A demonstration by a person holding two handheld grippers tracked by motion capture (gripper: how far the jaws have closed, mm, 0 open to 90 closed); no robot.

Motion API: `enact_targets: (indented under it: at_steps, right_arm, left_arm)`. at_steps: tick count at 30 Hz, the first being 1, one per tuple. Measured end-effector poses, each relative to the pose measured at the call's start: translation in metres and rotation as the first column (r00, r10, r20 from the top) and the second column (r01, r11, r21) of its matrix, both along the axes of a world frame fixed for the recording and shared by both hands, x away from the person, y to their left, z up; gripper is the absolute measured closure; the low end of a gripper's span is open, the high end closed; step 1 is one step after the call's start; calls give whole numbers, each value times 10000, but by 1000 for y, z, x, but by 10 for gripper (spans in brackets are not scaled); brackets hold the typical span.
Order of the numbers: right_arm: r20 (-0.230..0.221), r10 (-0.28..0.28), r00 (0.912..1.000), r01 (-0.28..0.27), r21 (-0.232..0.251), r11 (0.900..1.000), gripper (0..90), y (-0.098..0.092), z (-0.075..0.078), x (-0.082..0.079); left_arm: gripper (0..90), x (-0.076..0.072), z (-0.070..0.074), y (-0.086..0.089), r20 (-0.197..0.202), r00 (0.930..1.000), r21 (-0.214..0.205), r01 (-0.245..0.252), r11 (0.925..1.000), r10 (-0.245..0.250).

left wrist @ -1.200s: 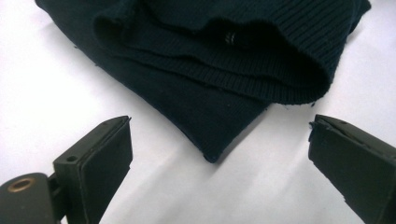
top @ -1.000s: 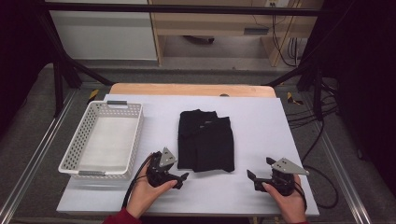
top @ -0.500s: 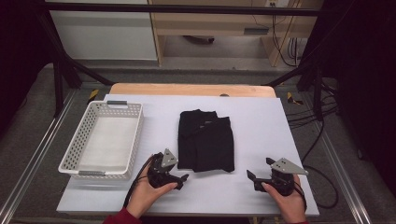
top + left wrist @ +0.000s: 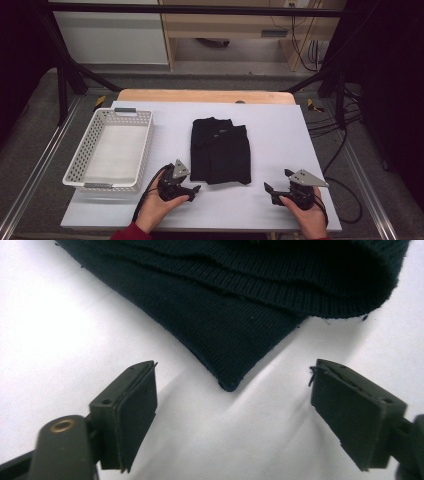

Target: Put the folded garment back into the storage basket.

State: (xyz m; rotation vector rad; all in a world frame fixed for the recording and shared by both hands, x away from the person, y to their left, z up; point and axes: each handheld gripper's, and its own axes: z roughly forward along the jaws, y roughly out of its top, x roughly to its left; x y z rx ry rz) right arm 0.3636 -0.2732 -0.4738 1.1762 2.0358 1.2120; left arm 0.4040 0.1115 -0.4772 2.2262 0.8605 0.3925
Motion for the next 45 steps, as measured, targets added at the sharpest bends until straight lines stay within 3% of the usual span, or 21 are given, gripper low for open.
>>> enact_targets:
  at_steps: [14, 25, 28, 30, 32, 37, 45]
  right_arm:
    - [-28, 20, 10000, -20, -16, 10000, 99, 1, 0, 0]
    - [-83, 42, 10000, -43, -60, 10000, 99, 2, -1, 0]
    - [-117, 64, 9999, -65, -97, 9999, 99, 3, -1, 1]
    - [-146, 76, 9999, -78, -132, 9999, 99, 5, -2, 1]
    - [-167, 153, 9997, -157, -242, 9996, 99, 7, -2, 1]
    - [-191, 300, 9994, -306, -359, 9989, 99, 12, -2, -1]
    - [-239, 563, 9981, -570, -311, 9979, 97, 18, 0, -6]
  left_arm:
    - [397, 3, -1, 3, -189, 9998, -214, -66, 9997, 62]
    - [521, 7, -3, -5, -68, 9999, -386, -143, 9992, 141]
    - [650, 7, -2, -6, -59, 9998, -374, -210, 9991, 208]
    - [761, 6, -2, -3, -50, 9997, -535, -242, 9983, 240]
    - [811, 5, -3, 2, -48, 9998, -732, -191, 9971, 188]
    - [837, 4, -1, 7, -43, 9999, -838, -100, 9964, 96]
    - [847, -7, 7, 11, 149, 9999, -488, 79, 9988, -72]
